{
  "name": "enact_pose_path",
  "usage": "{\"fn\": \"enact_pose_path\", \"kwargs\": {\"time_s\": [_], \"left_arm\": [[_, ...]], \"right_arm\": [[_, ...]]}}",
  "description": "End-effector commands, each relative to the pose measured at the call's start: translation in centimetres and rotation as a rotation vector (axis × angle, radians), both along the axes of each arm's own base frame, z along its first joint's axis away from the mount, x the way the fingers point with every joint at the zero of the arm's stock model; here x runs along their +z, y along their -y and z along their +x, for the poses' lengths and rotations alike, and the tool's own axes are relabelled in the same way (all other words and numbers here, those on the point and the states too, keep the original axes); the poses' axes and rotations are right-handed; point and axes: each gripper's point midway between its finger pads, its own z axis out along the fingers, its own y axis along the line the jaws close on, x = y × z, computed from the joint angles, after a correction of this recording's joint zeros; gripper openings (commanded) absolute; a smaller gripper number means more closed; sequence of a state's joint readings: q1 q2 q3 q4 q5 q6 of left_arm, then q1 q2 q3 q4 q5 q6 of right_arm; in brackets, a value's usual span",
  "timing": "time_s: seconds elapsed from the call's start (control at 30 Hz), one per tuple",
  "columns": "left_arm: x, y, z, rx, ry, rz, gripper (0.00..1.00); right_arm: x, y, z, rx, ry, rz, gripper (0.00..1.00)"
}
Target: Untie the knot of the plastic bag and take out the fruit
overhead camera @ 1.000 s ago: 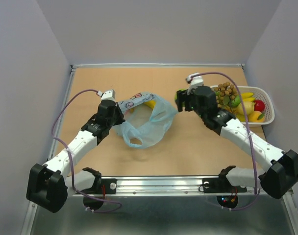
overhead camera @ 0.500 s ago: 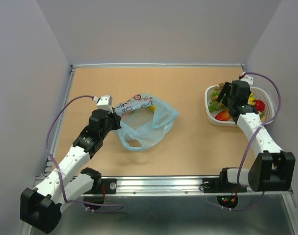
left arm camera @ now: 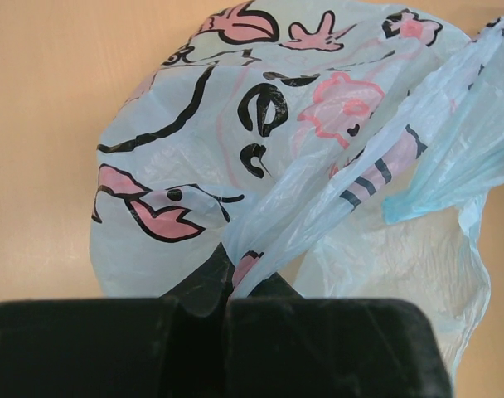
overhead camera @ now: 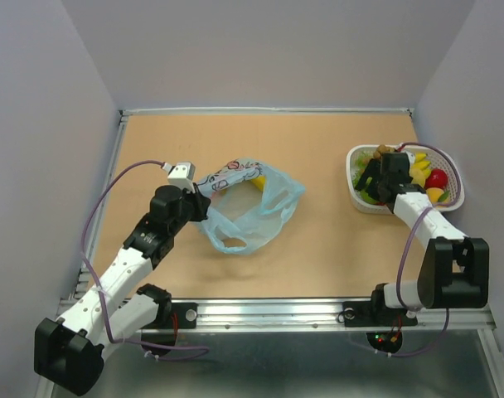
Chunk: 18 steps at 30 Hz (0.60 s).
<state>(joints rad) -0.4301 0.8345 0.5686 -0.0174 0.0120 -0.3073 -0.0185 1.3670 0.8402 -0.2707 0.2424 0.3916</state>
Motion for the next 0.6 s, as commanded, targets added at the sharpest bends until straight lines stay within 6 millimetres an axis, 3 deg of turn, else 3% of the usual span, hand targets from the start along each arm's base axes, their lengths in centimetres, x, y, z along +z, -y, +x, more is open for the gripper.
{"fn": "enact_pose_path", "kwargs": {"time_s": [0.0, 0.3, 0.4, 0.5, 0.57], "left_arm": [[1.0, 1.2, -0.3, -0.067, 0.039, -0.047, 0.0], [-0.7, 1.7, -0.6, -0.072, -0.041, -0.073, 0.0], [-1.2, 2.0, -0.5, -0.073, -0.072, -0.076, 0.0], [-0.1, 2.4, 0.8, -0.074, -0.065, -0.057, 0.0], [3.0, 3.2, 2.2, -0.088, -0.013, -0.068, 0.0]], "right_arm": [[3.9, -0.3, 0.5, 0.026, 0.111, 0.01, 1.0], [12.6, -3.9, -0.4, 0.224, 0.317, 0.058, 1.0], [14.9, -6.7, -1.0, 0.344, 0.379, 0.096, 1.0], [16.0, -9.6, -1.6, 0.452, 0.409, 0.138, 1.0], [16.6, -11.1, -1.9, 0.515, 0.433, 0.134, 1.0]]}}
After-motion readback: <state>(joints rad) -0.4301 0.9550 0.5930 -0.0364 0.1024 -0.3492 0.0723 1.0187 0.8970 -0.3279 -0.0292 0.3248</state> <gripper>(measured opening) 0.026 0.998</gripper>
